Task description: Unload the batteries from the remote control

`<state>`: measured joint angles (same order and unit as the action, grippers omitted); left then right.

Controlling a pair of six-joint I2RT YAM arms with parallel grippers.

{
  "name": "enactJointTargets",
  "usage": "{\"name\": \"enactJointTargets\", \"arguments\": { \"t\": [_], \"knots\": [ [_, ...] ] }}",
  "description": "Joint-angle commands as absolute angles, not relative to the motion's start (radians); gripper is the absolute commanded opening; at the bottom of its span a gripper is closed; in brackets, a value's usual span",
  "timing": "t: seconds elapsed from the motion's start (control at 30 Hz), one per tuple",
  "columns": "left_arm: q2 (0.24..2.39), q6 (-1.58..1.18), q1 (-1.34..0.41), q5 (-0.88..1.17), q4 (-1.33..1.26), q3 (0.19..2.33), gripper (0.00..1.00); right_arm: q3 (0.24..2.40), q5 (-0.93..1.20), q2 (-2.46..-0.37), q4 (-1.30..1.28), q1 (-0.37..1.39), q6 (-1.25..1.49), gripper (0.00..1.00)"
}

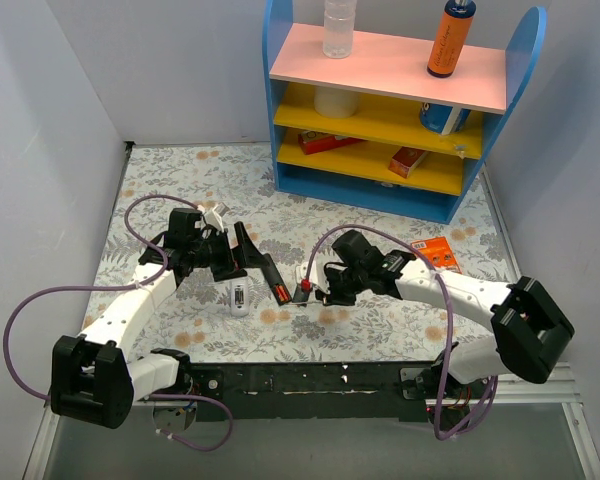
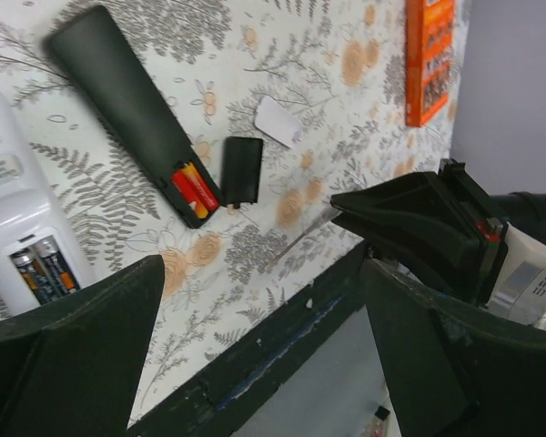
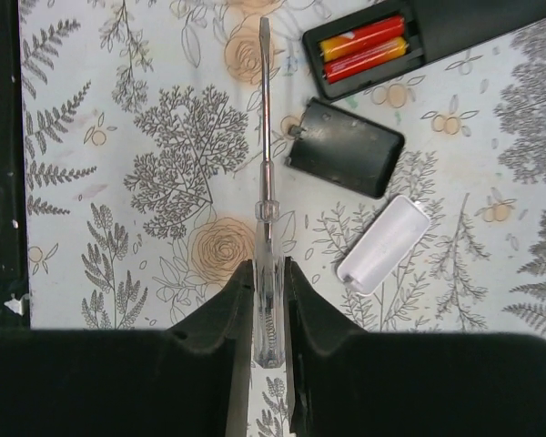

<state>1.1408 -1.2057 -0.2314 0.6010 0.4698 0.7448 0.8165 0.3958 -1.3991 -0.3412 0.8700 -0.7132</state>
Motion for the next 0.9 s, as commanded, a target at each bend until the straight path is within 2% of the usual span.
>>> {"name": "enactJointTargets", "arguments": {
  "t": [0.0, 0.13, 0.37, 0.53, 0.87],
  "knots": [
    [1.127, -1.233, -0.235, 0.761, 0.453, 0.769, 0.88, 0.864, 0.382, -1.327, -0.252, 0.879, -0.632, 0.01],
    [1.161, -1.292, -0.235, 0.837, 0.449, 0.762, 0.86, 0.835, 0.341, -1.269, -0.155, 0.906, -0.601, 0.01],
    [1.192, -1.471, -0.241, 0.888, 0.359, 0.75, 0.78, 0.784, 0.026, -1.238, 0.077, 0.988, -0.586, 0.01],
    [1.172, -1.598, -0.244, 0.873, 0.264, 0.738, 0.71, 0.814, 0.003, -1.261, 0.094, 1.017, -0.569, 0.01],
    [1.204, -1.638, -0.249, 0.801, 0.244, 0.739, 0.55, 0.845, -0.066, -1.31, 0.13, 1.057, -0.532, 0.01]
  ]
}}
